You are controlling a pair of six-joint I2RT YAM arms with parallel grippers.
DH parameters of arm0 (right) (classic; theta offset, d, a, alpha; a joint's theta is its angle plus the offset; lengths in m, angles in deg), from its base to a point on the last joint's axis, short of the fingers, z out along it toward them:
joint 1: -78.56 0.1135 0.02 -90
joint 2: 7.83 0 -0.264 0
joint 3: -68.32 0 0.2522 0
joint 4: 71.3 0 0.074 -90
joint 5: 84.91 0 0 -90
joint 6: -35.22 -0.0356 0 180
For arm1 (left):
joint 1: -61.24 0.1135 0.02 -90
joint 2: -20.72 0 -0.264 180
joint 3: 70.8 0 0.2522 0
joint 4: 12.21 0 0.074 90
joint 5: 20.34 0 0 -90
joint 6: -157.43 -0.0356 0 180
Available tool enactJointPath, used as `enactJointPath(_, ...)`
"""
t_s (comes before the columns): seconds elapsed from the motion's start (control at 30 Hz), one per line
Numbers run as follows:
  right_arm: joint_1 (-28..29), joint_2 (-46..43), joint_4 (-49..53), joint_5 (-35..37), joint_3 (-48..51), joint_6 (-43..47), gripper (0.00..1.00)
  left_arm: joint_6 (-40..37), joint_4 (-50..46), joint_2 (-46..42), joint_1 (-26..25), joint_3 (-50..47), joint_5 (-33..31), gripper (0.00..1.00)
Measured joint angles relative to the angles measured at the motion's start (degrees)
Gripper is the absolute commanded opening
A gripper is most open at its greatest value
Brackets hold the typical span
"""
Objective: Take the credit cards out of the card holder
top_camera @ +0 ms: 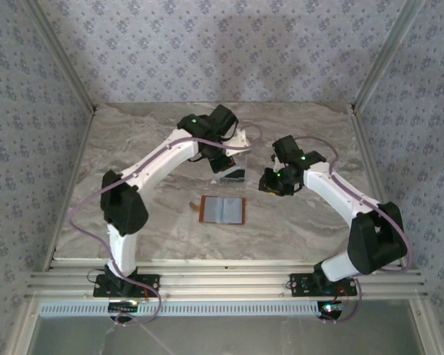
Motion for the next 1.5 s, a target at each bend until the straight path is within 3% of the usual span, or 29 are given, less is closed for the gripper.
enactJointPath(0.23,-3.2,-3.1,1.5,0.0,2.7,1.0,0.27,-13.8,-7.5,10.8,0.1,17.4,1.1,0.0)
enactJointPath(0.43,-5.2,-4.3,2.0,0.0,3.6,1.5,0.27,-20.4,-12.2,18.7,0.1,26.2,-0.5,0.0)
enactJointPath(0.73,-7.5,-5.2,2.1,-0.4,5.0,1.8,0.27,-24.9,-13.1,23.0,1.5,27.9,-3.1,0.0)
enactJointPath(1.3,-8.6,-4.1,1.7,-1.3,5.3,2.3,0.27,-26.4,-10.1,28.3,2.1,28.6,-3.7,0.01)
enactJointPath(1.5,-8.7,-3.8,1.6,-1.4,5.3,2.3,0.27,-26.1,-8.3,28.7,1.7,28.6,-5.1,0.26)
